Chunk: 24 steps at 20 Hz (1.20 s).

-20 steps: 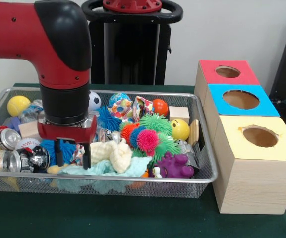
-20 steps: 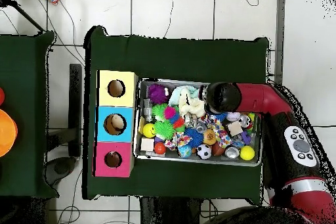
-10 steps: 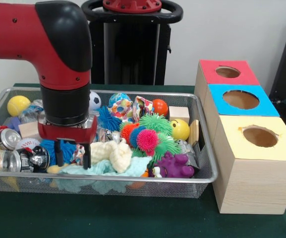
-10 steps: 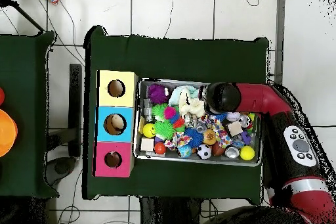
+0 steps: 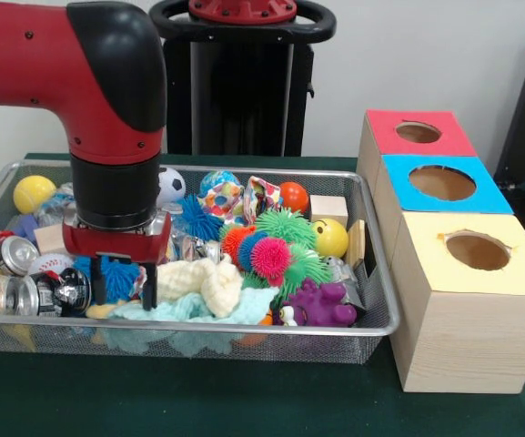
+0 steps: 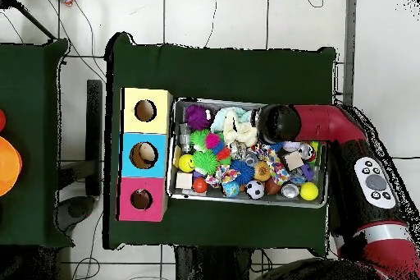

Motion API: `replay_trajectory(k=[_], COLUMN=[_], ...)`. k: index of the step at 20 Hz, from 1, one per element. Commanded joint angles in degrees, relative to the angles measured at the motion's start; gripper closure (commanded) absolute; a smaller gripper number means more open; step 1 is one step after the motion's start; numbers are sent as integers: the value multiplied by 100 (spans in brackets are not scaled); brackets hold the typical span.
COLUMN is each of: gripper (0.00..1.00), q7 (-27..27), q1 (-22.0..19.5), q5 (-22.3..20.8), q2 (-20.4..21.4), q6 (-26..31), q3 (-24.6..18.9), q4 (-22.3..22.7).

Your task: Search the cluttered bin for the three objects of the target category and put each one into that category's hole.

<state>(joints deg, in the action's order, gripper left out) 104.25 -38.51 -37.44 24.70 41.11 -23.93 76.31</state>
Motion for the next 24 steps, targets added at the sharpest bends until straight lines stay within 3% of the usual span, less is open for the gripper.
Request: replay_trajectory(k=[1,16,24], gripper=[0,0,0], q7=[-1400,-1305,-1273], q1=[89,51,-61], q5=[-426,-352,-419], q2=[-522,-838,-774], q6=[86,-77,-562], q3=[-247,-390,-526], q4=[31,211,404])
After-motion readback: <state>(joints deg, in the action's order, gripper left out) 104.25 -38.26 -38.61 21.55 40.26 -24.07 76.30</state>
